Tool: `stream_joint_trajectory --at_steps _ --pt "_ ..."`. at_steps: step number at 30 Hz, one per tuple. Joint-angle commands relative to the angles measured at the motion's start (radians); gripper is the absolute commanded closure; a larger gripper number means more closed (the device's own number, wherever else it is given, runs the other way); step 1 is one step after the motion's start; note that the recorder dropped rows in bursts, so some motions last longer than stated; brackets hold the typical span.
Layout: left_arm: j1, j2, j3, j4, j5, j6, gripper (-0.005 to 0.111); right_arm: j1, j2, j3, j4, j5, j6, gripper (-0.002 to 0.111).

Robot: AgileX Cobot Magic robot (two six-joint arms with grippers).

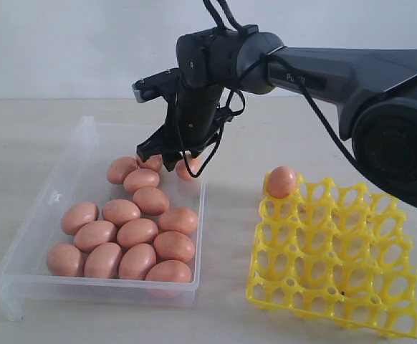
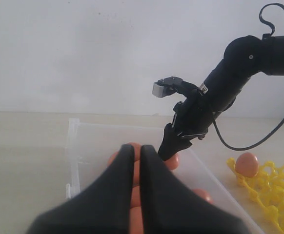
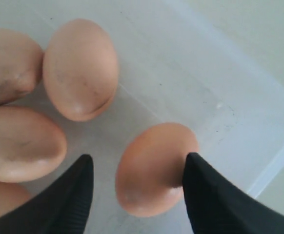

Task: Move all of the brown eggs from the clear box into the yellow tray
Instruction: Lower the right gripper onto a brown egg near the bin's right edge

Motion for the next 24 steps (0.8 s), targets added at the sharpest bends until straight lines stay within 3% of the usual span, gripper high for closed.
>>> stream_joint_trajectory --at_steps 1,10,24 --pt "-0.008 -0.003 0.003 -0.002 -0.005 -0.008 0.103 0.000 0.000 -0.004 -0.123 -0.011 0.122 0.062" --pt "-0.008 -0.003 0.003 -0.002 -0.005 -0.008 0.103 0.000 0.002 -0.004 -0.116 -0.013 0.127 0.062" --pt "-0.008 -0.003 0.003 -0.002 -0.003 -0.008 0.103 0.000 0.002 -0.004 -0.019 0.018 -0.029 0.062"
